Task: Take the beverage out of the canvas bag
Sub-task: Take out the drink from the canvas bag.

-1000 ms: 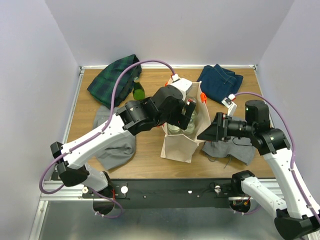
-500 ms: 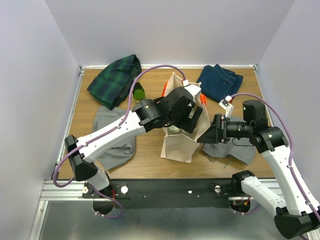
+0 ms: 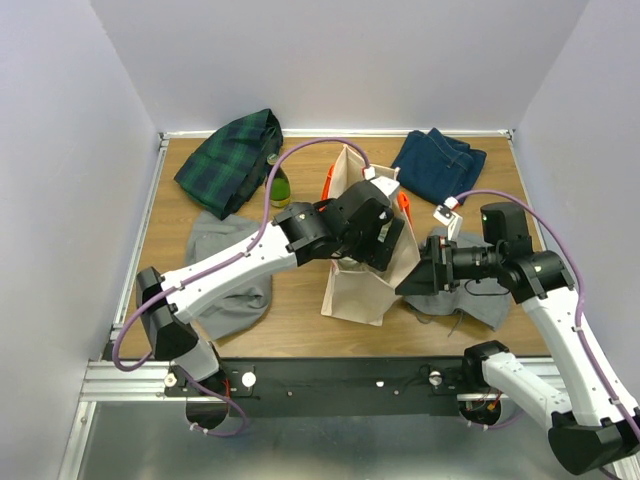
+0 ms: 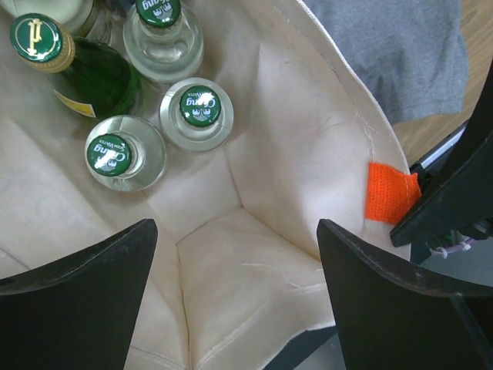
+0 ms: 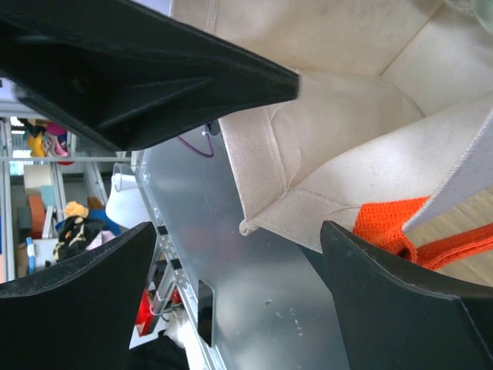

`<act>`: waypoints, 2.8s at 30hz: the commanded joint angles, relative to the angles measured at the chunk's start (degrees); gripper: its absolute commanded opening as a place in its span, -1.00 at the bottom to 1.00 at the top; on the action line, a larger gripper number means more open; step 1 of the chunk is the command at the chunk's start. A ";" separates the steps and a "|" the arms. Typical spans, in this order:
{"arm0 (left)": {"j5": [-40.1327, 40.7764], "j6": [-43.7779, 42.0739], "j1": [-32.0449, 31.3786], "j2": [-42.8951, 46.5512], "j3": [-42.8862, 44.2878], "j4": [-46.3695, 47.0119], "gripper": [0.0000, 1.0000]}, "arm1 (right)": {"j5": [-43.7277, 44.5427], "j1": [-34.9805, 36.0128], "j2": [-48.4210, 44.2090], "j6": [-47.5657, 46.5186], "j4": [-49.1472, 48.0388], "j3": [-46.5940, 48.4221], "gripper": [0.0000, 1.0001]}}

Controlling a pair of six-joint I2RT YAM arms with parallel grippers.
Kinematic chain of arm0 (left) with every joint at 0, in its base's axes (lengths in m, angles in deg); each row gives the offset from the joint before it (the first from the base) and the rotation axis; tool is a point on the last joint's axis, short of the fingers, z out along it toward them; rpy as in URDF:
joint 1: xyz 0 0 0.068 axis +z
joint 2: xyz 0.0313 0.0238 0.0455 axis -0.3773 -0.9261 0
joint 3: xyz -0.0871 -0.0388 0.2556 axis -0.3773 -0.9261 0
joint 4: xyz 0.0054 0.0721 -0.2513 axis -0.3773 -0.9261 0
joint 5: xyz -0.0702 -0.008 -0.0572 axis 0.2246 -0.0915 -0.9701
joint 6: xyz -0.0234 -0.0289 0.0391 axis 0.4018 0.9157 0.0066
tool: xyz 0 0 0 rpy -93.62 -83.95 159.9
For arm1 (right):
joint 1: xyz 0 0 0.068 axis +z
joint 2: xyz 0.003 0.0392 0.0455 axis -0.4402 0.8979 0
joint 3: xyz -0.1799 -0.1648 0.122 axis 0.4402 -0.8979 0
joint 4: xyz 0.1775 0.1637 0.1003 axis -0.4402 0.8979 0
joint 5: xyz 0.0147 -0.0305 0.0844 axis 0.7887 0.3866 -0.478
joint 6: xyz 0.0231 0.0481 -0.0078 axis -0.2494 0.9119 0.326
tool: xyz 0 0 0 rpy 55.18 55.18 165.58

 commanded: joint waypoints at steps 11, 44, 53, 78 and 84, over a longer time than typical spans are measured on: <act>4.25 3.29 1.22 -4.64 2.89 0.30 0.95 | -4.63 0.18 -0.81 2.82 1.65 -1.34 0.92; -2.78 -2.42 4.39 -17.83 12.20 3.12 0.67 | -1.02 0.27 0.08 -0.43 3.86 1.04 0.91; -2.43 -2.43 4.39 -18.71 10.80 2.68 0.58 | -0.23 0.27 -0.19 -0.52 3.95 1.03 0.91; 1.44 -2.16 4.39 -21.08 10.97 -0.40 0.36 | 1.00 0.27 -0.98 -0.70 5.00 1.56 0.90; 1.70 -1.90 4.39 -21.78 11.76 -0.66 0.31 | 1.17 0.18 -0.98 -0.70 4.91 1.65 0.90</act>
